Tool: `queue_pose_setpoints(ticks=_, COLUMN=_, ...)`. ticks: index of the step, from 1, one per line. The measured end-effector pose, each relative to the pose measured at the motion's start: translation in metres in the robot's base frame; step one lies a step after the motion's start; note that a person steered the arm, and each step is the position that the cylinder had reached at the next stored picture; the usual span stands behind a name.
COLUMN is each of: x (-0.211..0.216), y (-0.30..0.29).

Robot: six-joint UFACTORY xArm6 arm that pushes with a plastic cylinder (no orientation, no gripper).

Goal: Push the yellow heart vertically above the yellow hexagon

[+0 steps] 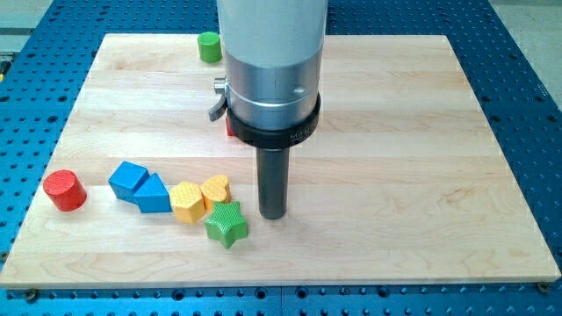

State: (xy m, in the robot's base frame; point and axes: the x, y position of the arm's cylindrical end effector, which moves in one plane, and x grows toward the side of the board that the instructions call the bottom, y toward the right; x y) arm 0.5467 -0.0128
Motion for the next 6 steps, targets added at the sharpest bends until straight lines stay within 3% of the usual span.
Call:
queue_pose_setpoints(ticks=3, x=0.01, y=-0.052)
queue_pose_setpoints(ticks=6, x=-0.056, y=-0.064)
